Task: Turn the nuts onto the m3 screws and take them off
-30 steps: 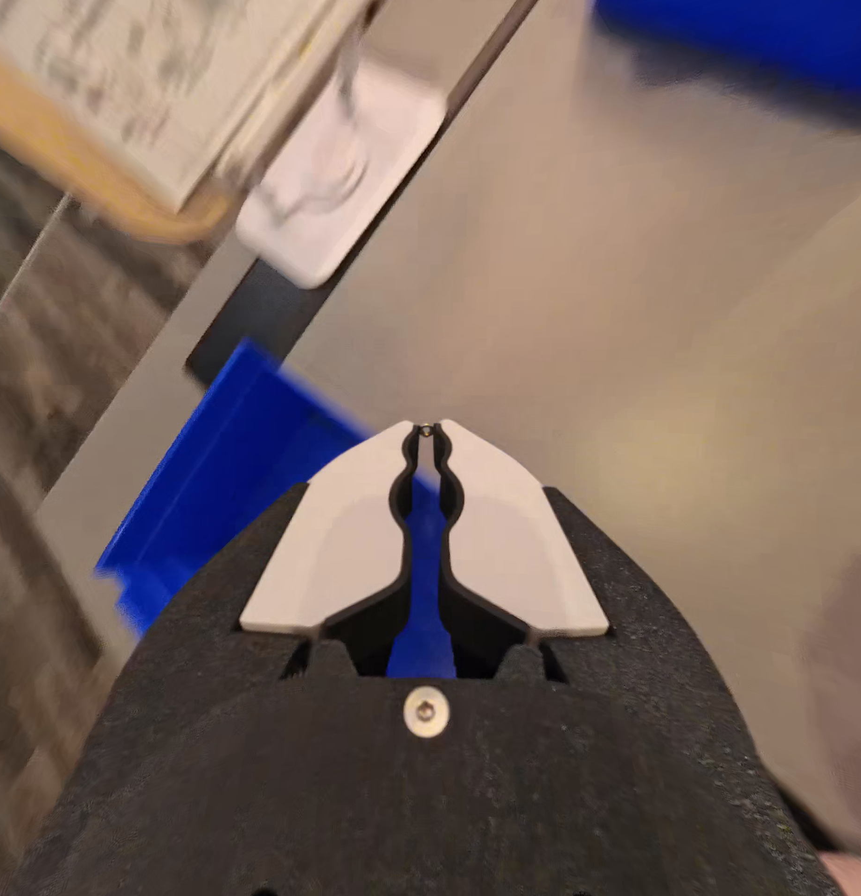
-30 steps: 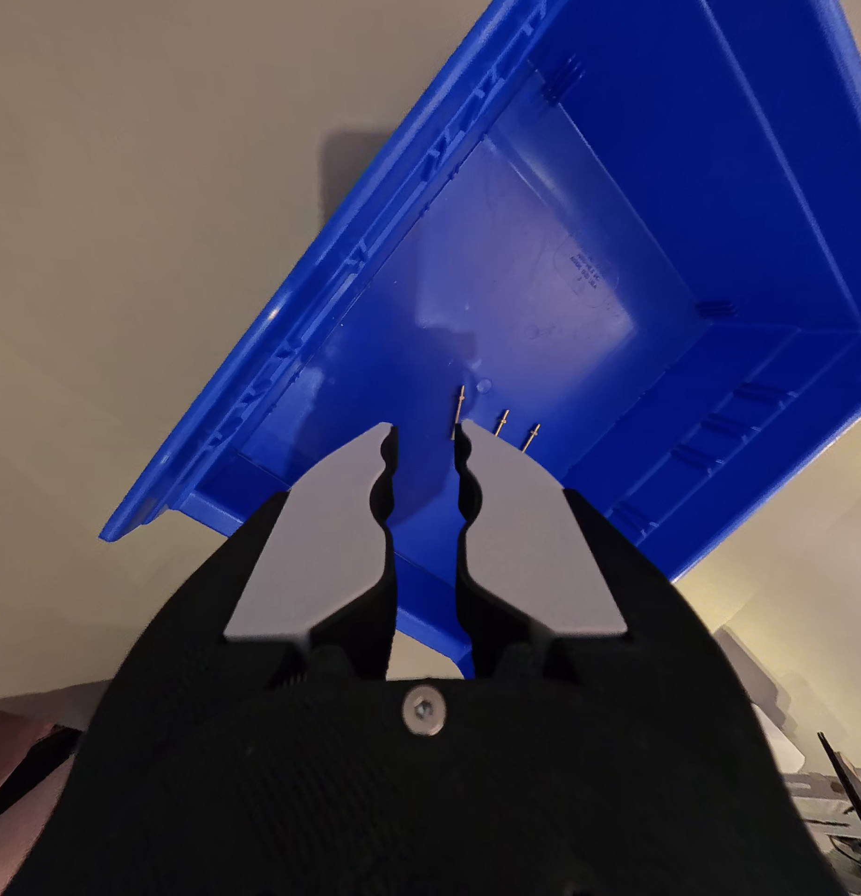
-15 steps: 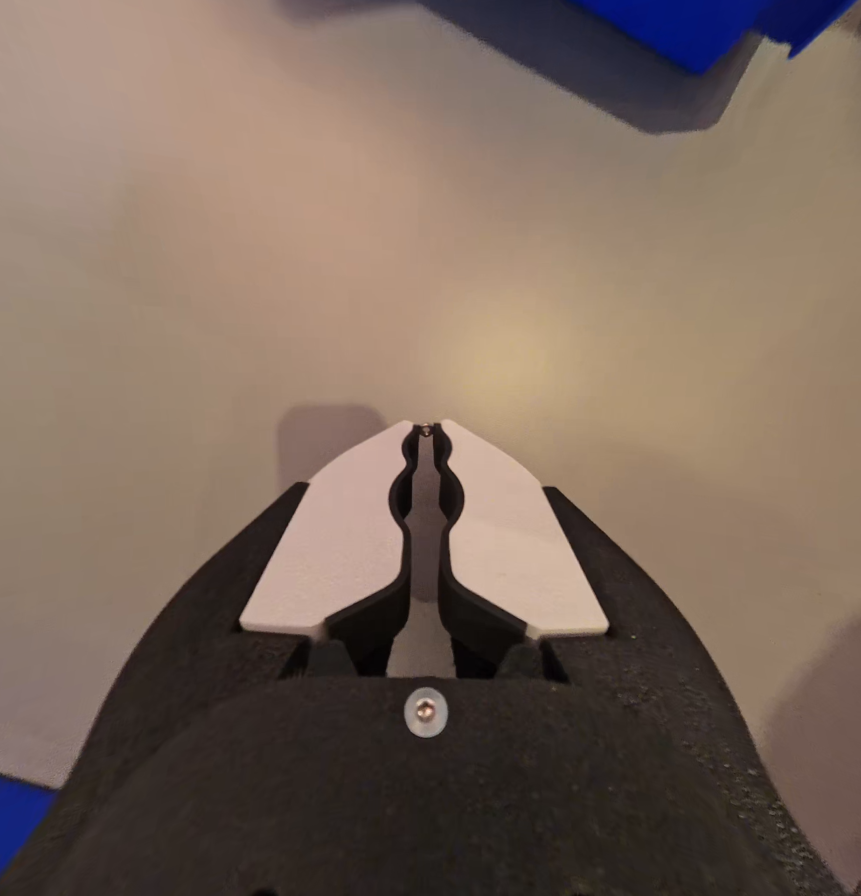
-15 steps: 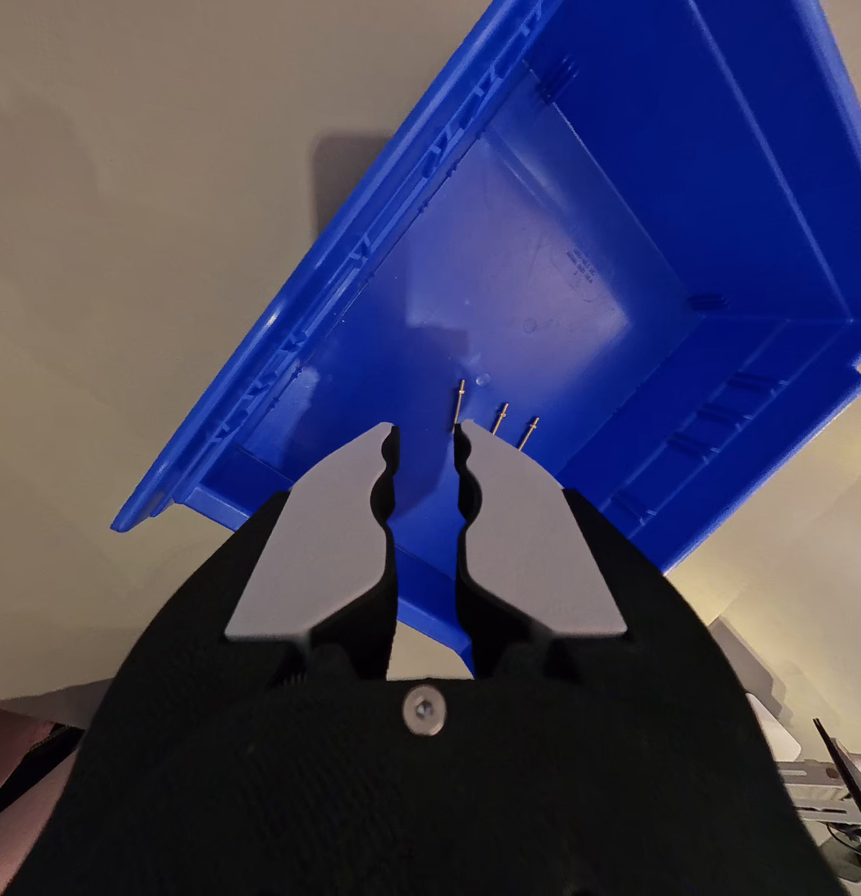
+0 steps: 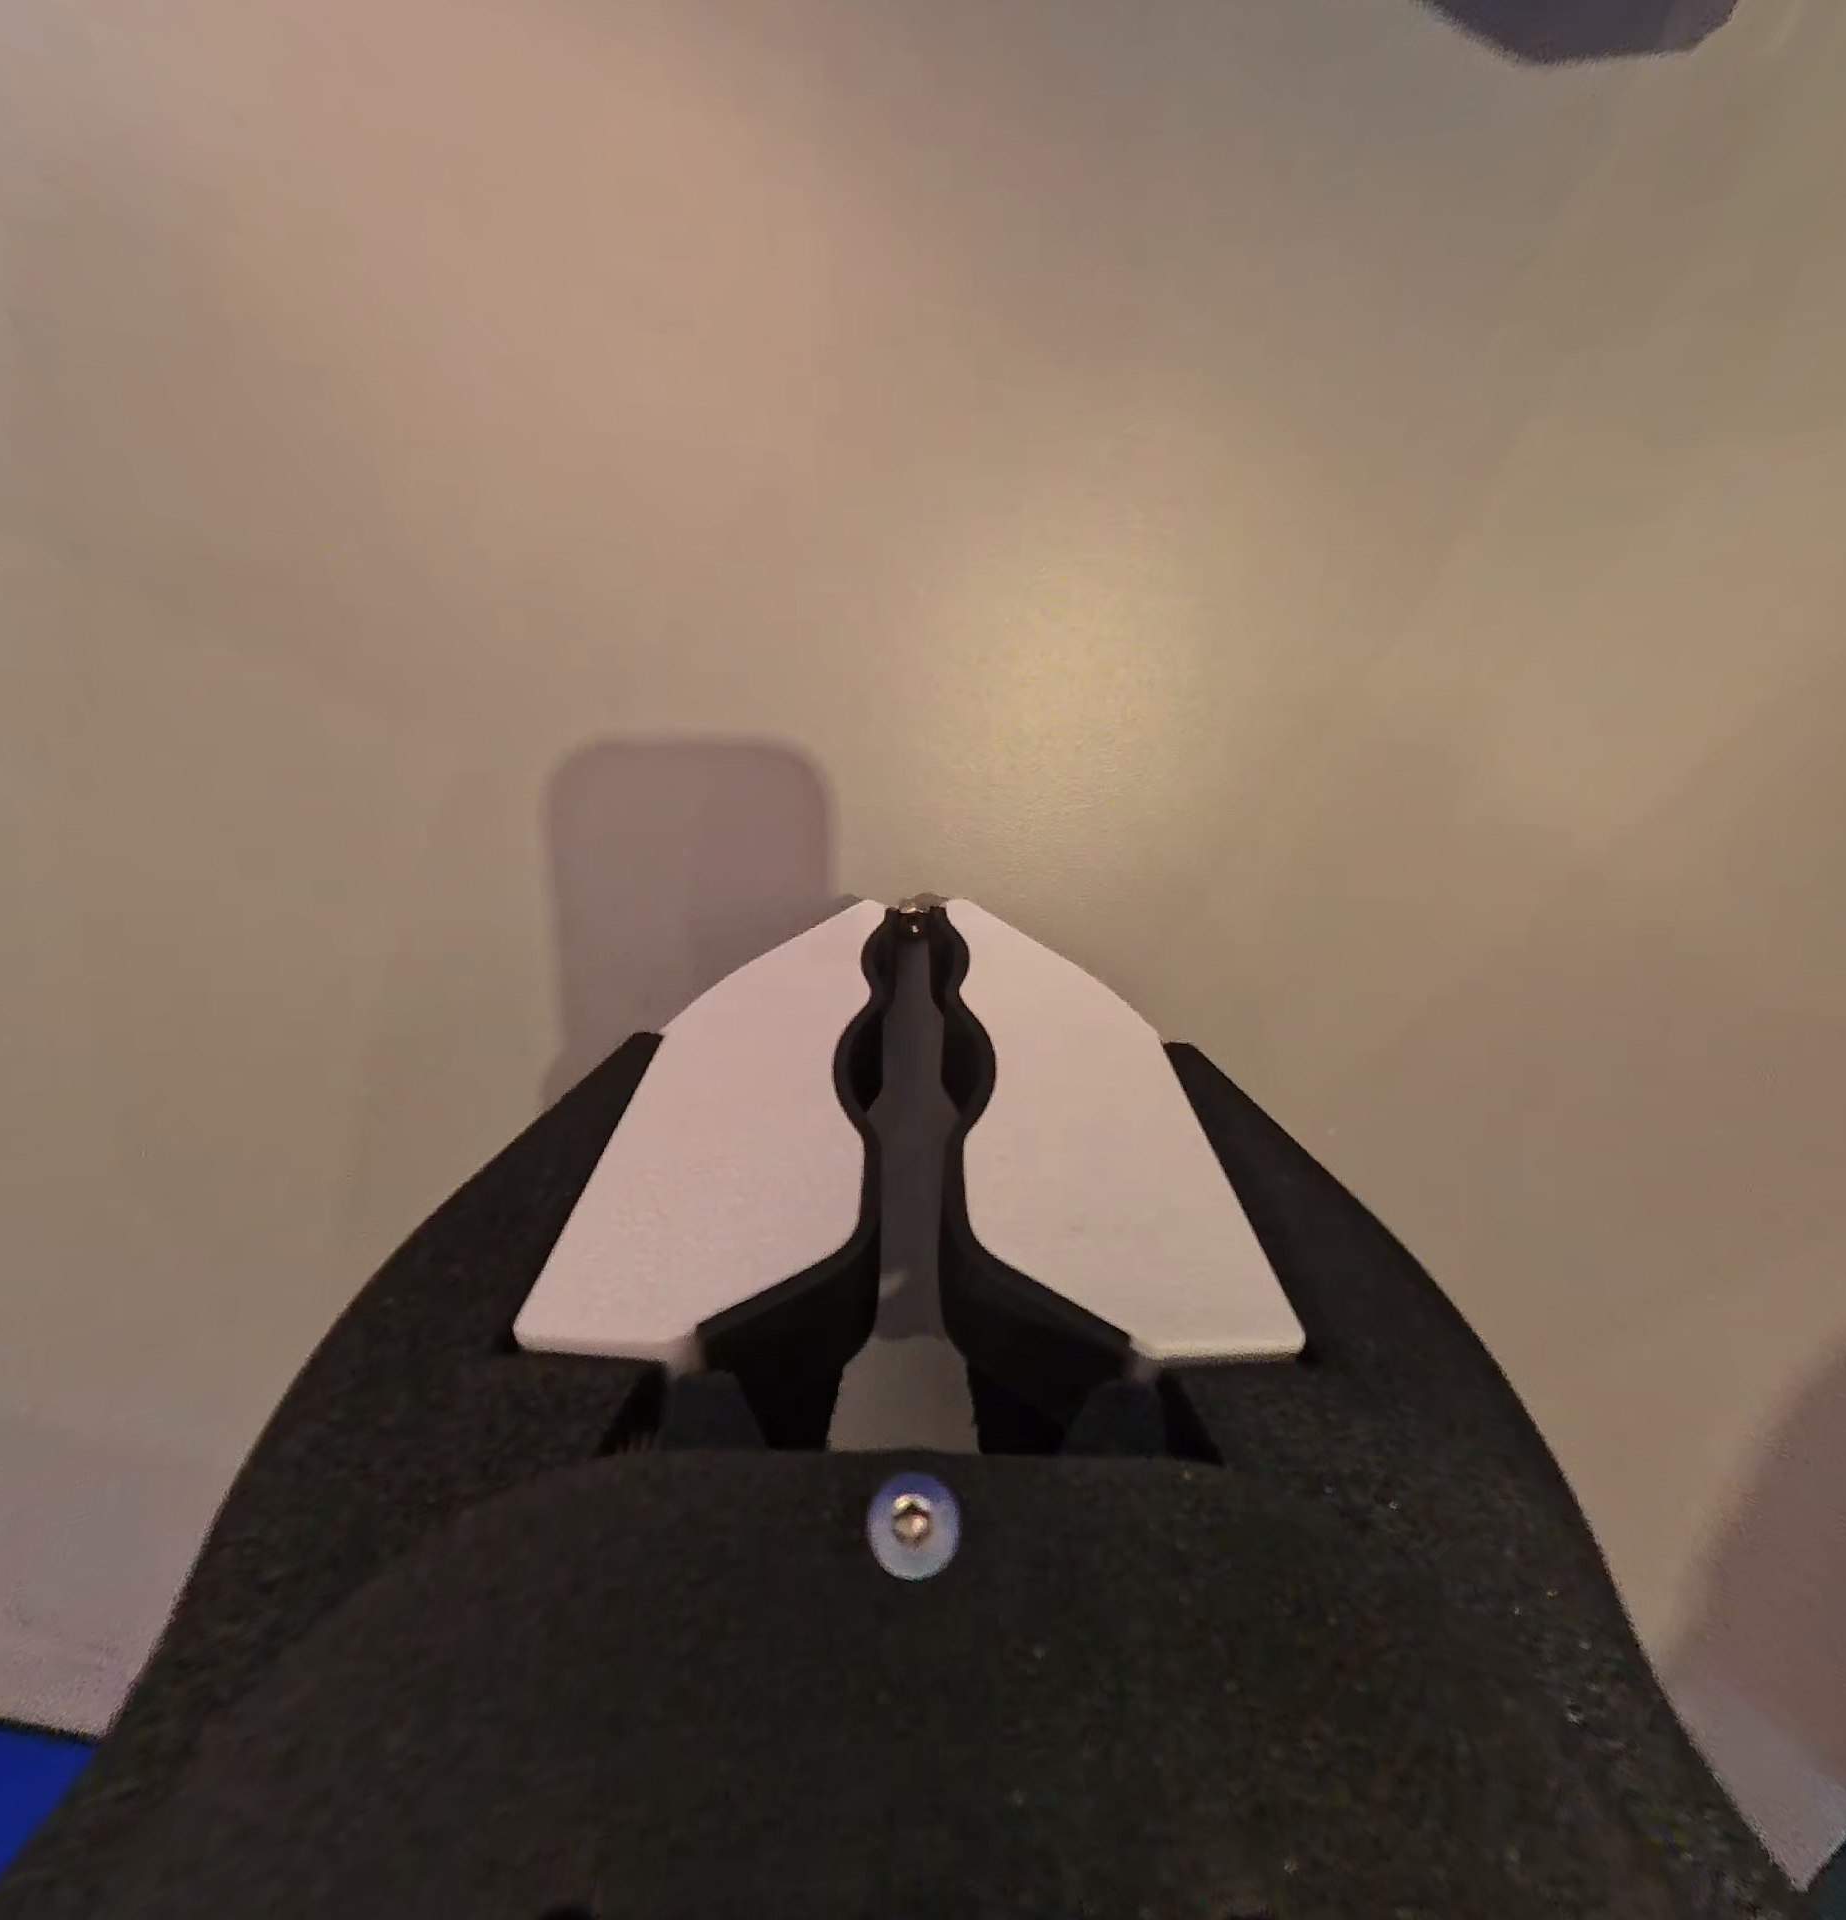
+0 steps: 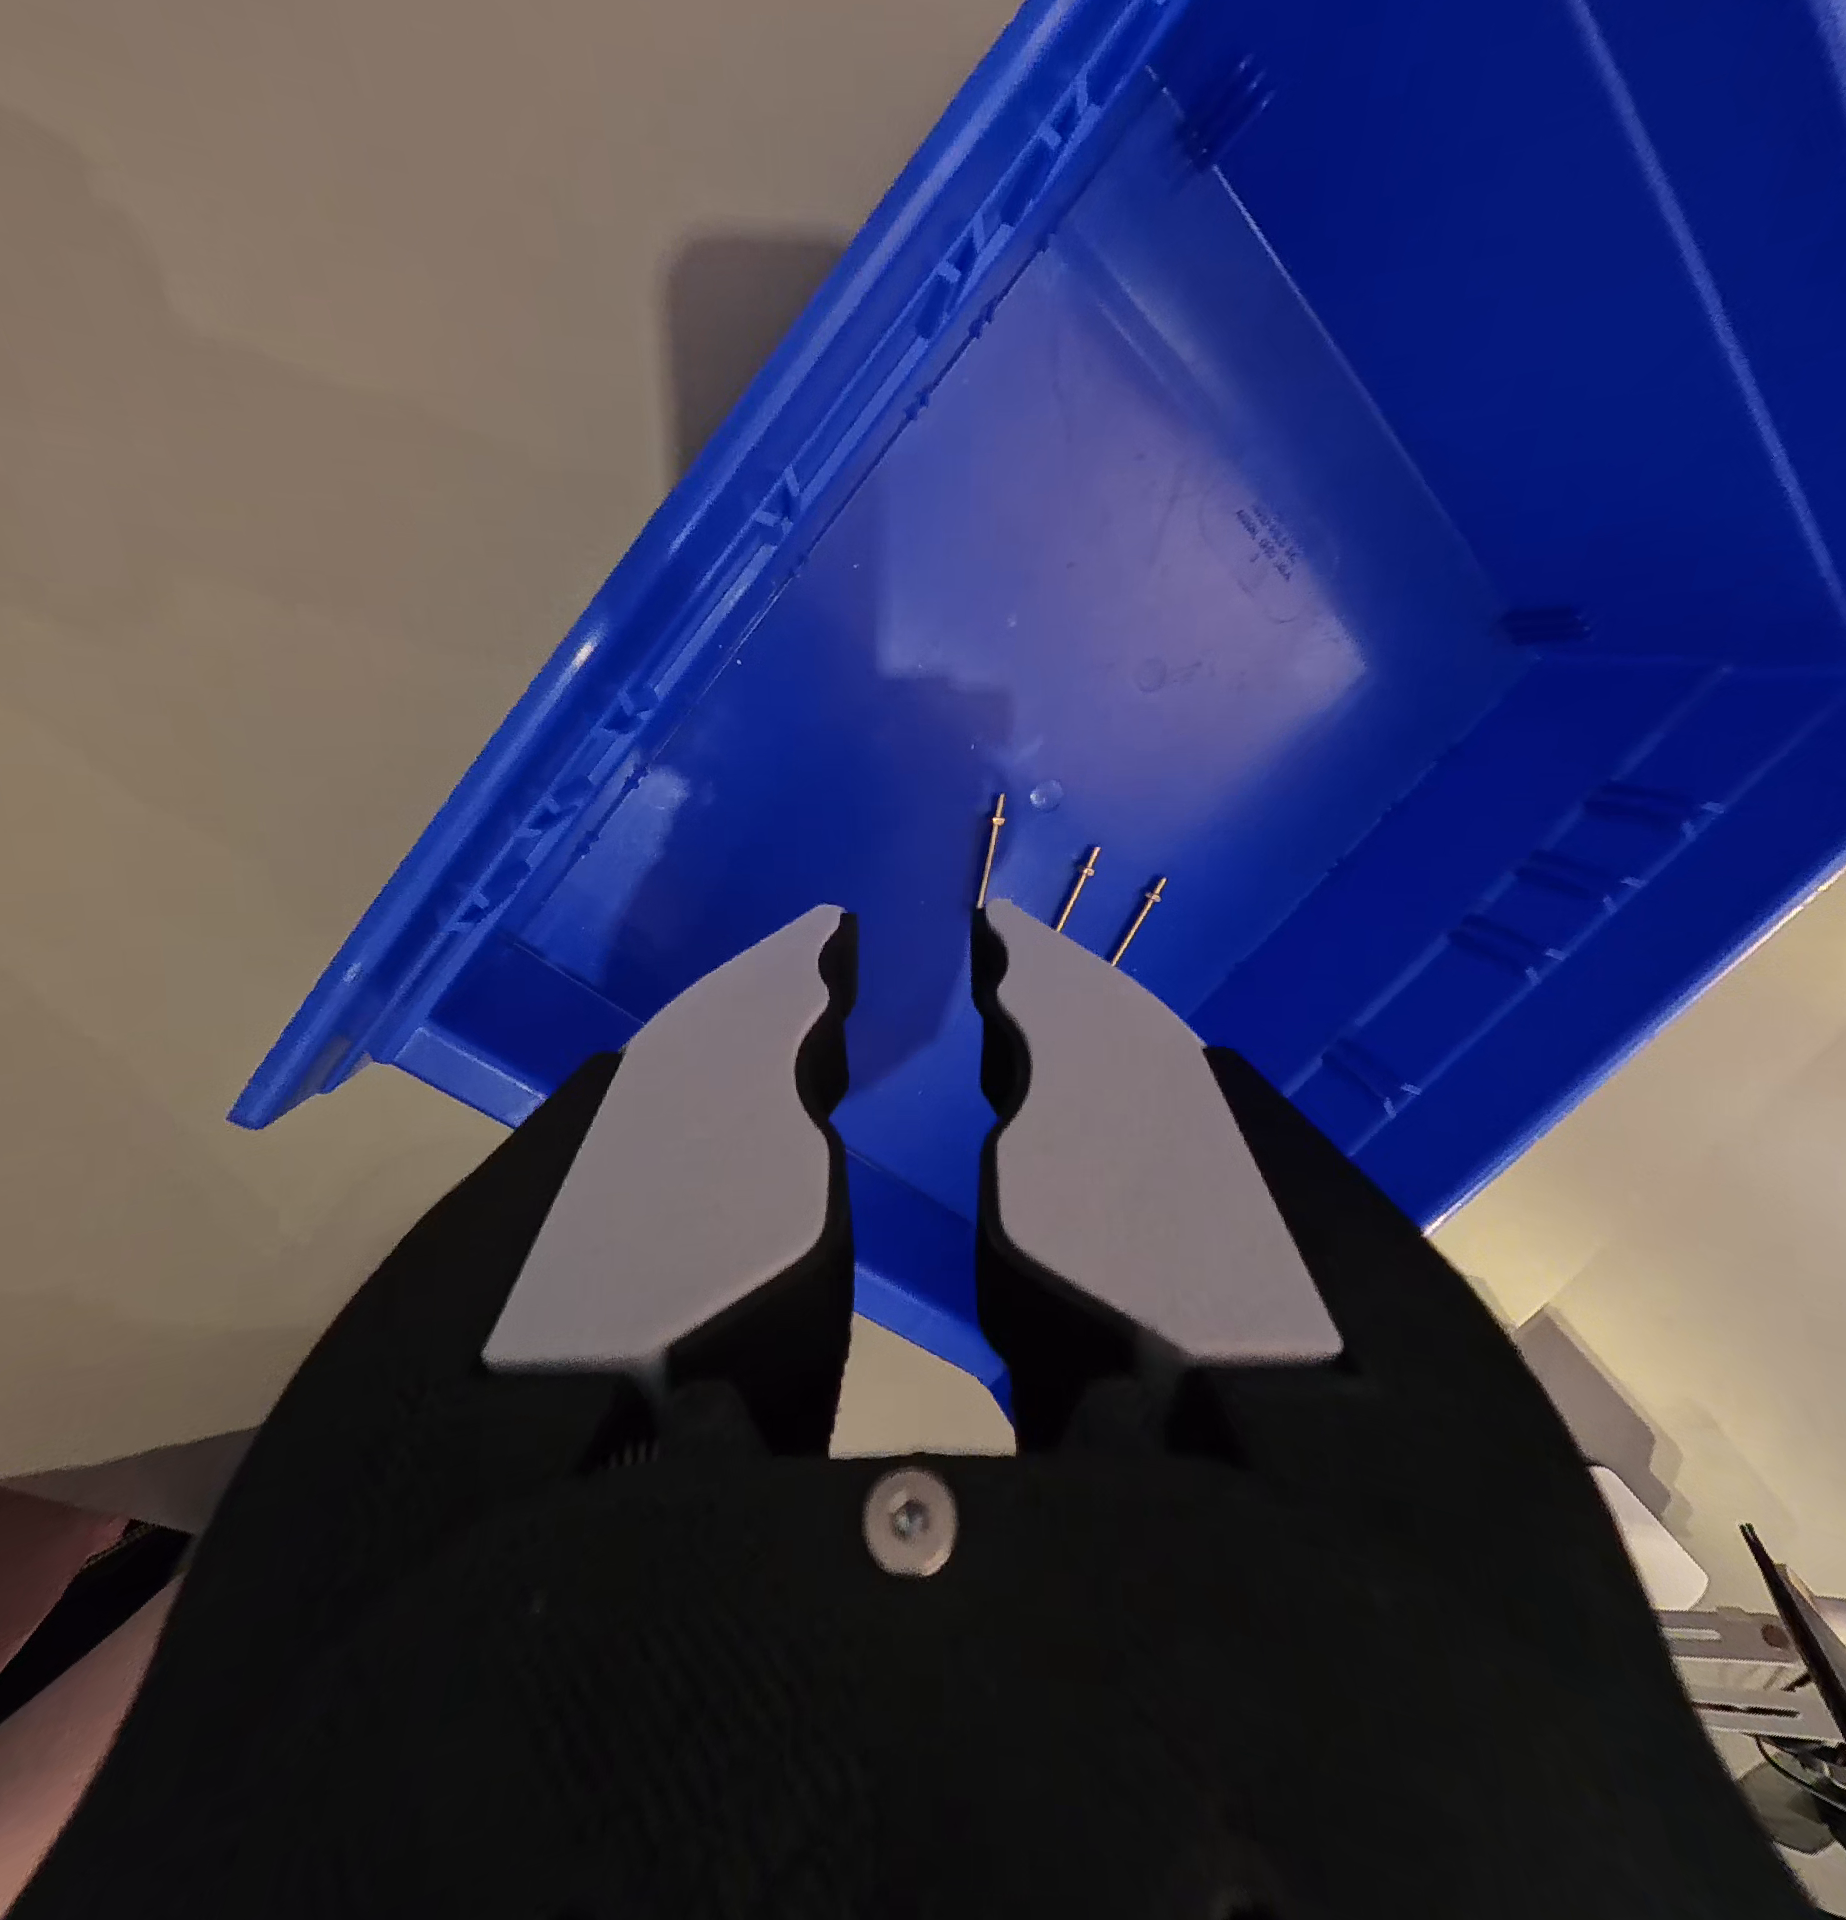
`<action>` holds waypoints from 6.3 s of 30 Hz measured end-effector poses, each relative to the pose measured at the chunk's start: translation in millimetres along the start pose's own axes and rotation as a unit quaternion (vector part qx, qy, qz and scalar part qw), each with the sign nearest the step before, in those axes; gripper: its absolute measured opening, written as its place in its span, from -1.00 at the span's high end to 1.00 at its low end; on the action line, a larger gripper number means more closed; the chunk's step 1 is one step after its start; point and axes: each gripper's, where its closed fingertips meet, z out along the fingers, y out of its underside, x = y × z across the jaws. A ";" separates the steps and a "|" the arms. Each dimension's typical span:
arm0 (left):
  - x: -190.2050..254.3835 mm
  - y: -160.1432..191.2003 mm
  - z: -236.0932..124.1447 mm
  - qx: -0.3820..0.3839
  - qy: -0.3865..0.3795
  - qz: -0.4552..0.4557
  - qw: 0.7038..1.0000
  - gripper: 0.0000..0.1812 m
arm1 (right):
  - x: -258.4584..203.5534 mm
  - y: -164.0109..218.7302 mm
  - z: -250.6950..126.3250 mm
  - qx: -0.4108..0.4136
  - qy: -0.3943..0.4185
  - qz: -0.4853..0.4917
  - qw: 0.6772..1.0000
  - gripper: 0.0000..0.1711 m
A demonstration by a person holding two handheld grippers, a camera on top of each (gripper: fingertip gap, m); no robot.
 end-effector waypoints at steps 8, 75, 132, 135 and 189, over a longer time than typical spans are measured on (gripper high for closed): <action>-5.1 -13.0 -25.6 0.058 0.008 -0.015 0.998 0.84 | -1.9 0.7 -0.2 -0.001 -0.001 0.000 1.000 0.75; -247.2 160.7 -76.3 -0.027 -0.058 0.347 0.936 0.74 | -55.0 -71.5 -16.4 0.169 -0.162 -0.021 0.972 0.76; -245.0 165.8 -79.4 -0.079 -0.051 0.299 0.950 0.64 | -90.1 -62.5 -10.7 0.119 -0.204 -0.085 0.968 0.78; -254.8 170.2 -94.5 -0.061 -0.098 0.214 0.970 0.68 | -89.3 -62.7 -13.4 0.125 -0.204 -0.085 0.967 0.77; -271.6 178.4 -82.8 -0.011 -0.103 -0.614 0.783 0.24 | -103.2 -42.6 -54.4 0.155 -0.214 -0.129 0.956 0.77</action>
